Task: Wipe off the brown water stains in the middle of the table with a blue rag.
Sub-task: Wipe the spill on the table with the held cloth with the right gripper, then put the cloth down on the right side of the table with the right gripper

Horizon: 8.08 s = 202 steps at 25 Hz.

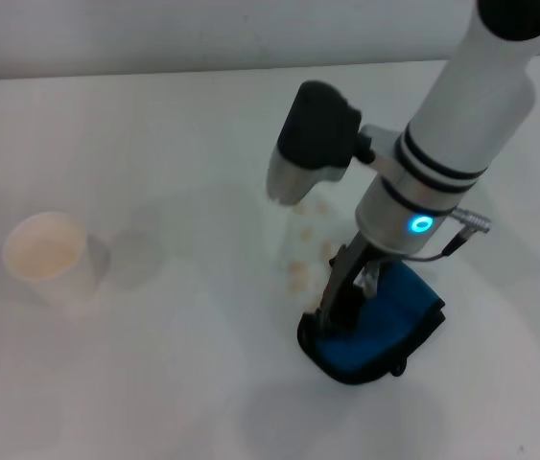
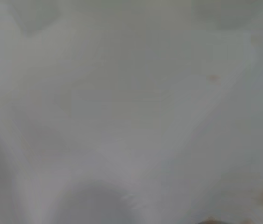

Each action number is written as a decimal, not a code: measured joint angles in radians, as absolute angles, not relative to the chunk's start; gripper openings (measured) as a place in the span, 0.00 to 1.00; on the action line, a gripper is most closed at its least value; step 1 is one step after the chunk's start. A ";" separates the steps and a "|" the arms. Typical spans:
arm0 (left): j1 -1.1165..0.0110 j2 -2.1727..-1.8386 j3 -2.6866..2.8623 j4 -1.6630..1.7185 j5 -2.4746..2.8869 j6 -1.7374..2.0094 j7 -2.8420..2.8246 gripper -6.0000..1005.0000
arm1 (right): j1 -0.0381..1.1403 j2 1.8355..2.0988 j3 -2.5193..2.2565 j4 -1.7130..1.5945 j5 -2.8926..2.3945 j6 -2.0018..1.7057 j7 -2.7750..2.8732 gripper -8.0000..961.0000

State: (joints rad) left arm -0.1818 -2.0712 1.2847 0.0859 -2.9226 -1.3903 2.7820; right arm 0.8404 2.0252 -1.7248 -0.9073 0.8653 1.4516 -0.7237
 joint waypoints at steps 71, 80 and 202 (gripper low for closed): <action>-0.180 -2.070 1.284 0.084 -2.904 -1.404 2.780 0.87 | 0.999 2.007 -1.449 -0.546 0.301 1.056 -0.648 0.04; -0.185 -2.069 1.284 0.086 -2.904 -1.403 2.781 0.87 | 0.915 2.019 -1.453 -0.685 0.371 1.288 -0.749 0.04; -0.262 -2.069 1.287 0.087 -2.898 -1.350 2.784 0.87 | 0.338 2.006 -1.009 -0.915 0.997 0.853 -1.283 0.05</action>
